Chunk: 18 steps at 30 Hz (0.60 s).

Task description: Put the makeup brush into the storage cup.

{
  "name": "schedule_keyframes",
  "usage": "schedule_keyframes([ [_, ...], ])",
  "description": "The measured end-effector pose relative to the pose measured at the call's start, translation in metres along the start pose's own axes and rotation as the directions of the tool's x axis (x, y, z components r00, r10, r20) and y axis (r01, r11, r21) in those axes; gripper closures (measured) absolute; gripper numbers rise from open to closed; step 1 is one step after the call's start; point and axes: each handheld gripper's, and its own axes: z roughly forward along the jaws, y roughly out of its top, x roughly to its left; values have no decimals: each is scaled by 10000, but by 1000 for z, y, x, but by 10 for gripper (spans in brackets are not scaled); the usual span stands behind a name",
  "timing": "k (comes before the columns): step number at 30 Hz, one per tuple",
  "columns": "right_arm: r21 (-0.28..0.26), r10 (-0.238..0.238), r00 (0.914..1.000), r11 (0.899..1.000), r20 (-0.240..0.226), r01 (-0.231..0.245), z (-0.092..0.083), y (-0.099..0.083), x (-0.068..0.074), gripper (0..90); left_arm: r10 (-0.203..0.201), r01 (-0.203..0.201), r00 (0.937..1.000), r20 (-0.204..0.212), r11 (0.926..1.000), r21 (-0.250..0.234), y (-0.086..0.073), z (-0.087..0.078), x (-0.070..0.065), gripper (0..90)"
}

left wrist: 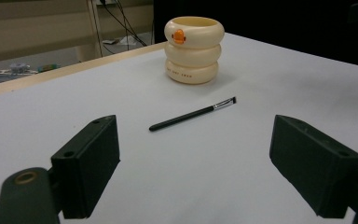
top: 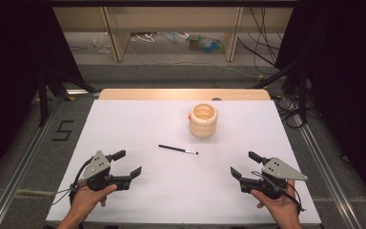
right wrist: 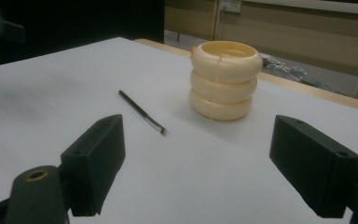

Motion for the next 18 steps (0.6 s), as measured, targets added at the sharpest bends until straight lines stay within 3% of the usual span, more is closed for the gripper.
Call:
schedule_keyframes([
  [10,255,31,9999,9997,110,-33,-3,-1,-1,198,721,-750,9963,475,9952,626,9,32,-1,159],
  [11,18,64,10000,10000,17,-64,-1,-2,-1,199,687,-726,9961,553,9947,725,9,35,-2,159],
  [14,174,-5,10000,9998,36,5,-1,-1,0,200,655,-718,9953,718,9934,896,12,40,-3,159],
  [18,67,64,9999,10000,112,-65,-1,-2,-1,200,1072,-1173,9903,886,9859,1190,21,52,-2,159],
])
